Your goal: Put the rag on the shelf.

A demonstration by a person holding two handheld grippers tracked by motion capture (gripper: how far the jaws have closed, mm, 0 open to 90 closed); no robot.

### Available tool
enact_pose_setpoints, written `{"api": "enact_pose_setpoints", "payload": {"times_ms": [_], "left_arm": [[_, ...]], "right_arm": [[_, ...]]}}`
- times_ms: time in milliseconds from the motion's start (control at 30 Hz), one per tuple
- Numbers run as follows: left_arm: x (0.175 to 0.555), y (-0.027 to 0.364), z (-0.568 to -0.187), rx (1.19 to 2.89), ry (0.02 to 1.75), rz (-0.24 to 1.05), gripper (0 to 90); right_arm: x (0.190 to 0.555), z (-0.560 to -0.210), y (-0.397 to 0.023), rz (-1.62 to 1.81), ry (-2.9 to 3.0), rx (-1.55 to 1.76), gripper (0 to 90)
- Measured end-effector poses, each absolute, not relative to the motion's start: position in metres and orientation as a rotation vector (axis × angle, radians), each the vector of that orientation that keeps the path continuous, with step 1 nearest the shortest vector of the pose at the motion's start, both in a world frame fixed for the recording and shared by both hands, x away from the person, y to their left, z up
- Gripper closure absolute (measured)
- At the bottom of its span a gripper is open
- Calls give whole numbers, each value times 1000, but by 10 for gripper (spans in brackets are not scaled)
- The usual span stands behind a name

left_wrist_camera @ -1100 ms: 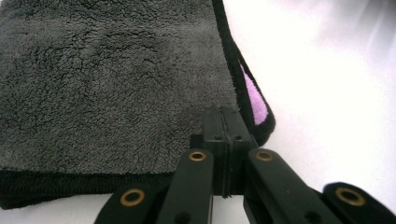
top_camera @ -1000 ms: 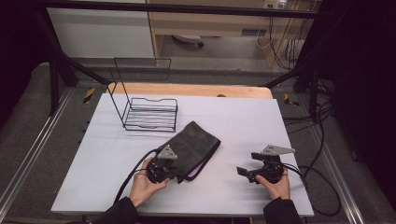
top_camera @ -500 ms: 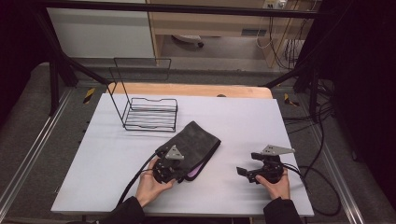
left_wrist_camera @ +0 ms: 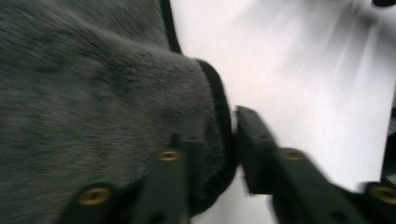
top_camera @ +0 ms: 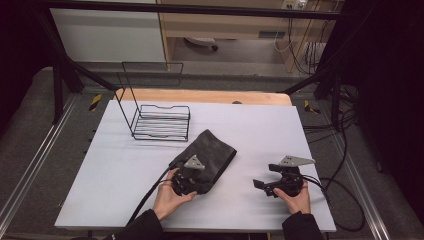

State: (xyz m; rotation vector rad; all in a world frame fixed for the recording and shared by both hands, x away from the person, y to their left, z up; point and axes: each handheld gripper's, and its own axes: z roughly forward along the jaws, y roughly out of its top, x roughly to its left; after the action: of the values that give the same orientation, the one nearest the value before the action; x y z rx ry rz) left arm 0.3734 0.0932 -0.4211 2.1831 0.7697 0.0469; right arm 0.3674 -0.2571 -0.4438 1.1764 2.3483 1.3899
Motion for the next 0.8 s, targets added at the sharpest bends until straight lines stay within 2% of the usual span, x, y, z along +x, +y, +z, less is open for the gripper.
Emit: {"api": "enact_pose_setpoints", "payload": {"times_ms": [33,67,100,267,367,500,567,633,800], "left_arm": [[377,102,-415,2160,774,61,531],[382,111,-410,2140,794,77,531],[388,122,-405,2121,818,97,493],[419,163,-406,2133,1001,216,483],[429,170,-418,2182,1046,229,483],[433,168,-429,2219,1051,184,477],[435,168,-434,2229,1057,164,499],[435,171,-436,2214,1057,112,573],[434,172,-433,2212,1075,75,753]], "right_arm": [[367,-444,-257,1391,2348,1177,30],[367,-444,-257,1396,2345,1179,29],[367,-443,-257,1398,2342,1177,30],[368,-445,-256,1389,2351,1182,31],[368,-445,-255,1389,2351,1185,31],[368,-445,-255,1389,2351,1186,31],[368,-445,-256,1386,2354,1183,31],[368,-445,-256,1391,2349,1177,31],[368,-445,-255,1387,2357,1184,31]]}}
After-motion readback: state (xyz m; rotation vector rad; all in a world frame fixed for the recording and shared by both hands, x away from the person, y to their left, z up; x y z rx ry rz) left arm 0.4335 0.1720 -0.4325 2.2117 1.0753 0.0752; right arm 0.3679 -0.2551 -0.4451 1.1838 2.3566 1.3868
